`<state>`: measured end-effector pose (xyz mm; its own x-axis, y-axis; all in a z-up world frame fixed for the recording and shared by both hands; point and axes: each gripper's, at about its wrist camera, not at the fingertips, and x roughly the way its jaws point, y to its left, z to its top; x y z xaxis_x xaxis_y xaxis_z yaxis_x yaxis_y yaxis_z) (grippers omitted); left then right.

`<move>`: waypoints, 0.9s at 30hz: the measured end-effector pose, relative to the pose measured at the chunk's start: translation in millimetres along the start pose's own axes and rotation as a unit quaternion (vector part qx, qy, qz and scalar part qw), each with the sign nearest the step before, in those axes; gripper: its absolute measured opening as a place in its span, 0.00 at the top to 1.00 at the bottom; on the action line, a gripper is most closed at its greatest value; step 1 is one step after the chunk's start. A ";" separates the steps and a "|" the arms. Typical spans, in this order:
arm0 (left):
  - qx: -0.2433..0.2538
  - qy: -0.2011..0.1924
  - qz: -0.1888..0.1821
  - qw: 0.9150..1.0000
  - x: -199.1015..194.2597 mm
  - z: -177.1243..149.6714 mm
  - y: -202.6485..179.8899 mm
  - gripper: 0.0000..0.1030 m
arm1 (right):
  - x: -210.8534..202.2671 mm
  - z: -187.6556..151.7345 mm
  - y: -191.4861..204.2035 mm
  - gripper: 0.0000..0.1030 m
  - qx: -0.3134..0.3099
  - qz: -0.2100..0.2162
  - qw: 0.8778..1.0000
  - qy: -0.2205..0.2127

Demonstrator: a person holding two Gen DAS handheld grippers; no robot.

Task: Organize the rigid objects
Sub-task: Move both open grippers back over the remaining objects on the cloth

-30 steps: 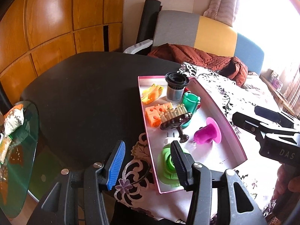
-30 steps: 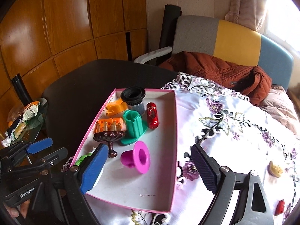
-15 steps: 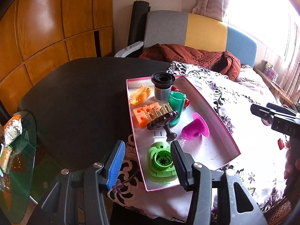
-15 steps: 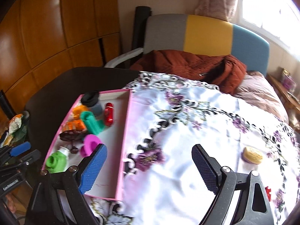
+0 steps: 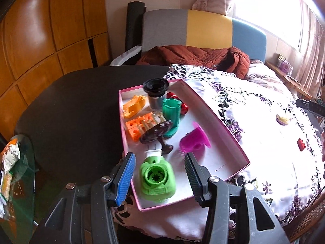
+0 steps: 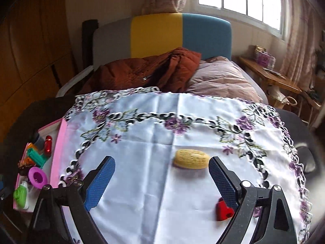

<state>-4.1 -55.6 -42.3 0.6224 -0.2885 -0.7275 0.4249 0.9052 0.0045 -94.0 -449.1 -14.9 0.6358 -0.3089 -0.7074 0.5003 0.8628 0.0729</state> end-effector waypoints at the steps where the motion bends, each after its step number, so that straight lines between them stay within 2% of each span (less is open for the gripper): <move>1: 0.004 -0.001 -0.003 1.000 0.0 1.7 -3.3 0.51 | 1.5 0.7 -12.2 0.09 0.012 -0.015 1.000 0.000; 5: 0.027 -0.006 -0.014 1.000 0.6 8.8 -19.8 0.51 | 7.3 -3.7 -61.9 0.09 0.089 -0.066 0.994 -0.005; 8: 0.044 -0.005 -0.026 0.999 2.8 14.4 -34.9 0.51 | 8.7 -6.7 -91.7 0.09 0.171 -0.069 0.983 -0.003; 10: 0.056 -0.005 -0.036 0.998 4.2 18.2 -44.5 0.50 | 5.7 -9.5 -104.5 0.09 0.204 -0.070 0.977 -0.006; 16: 0.090 0.003 -0.081 0.993 10.9 32.9 -85.7 0.51 | 1.3 -17.5 -130.4 0.08 0.278 -0.076 0.957 -0.013; 21: 0.118 0.022 -0.125 0.985 23.1 39.1 -128.8 0.50 | -3.1 -25.7 -151.1 0.07 0.334 -0.076 0.939 -0.020; 27: 0.146 0.060 -0.178 0.971 46.3 45.6 -186.1 0.50 | 0.2 -31.5 -160.1 0.07 0.364 -0.061 0.929 -0.011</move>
<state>-24.3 -251.6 -45.5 0.3281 -0.5120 -0.7939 0.7783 0.6228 -0.0800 -192.5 -574.6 -48.9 0.5560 -0.4014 -0.7278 0.8295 0.3244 0.4547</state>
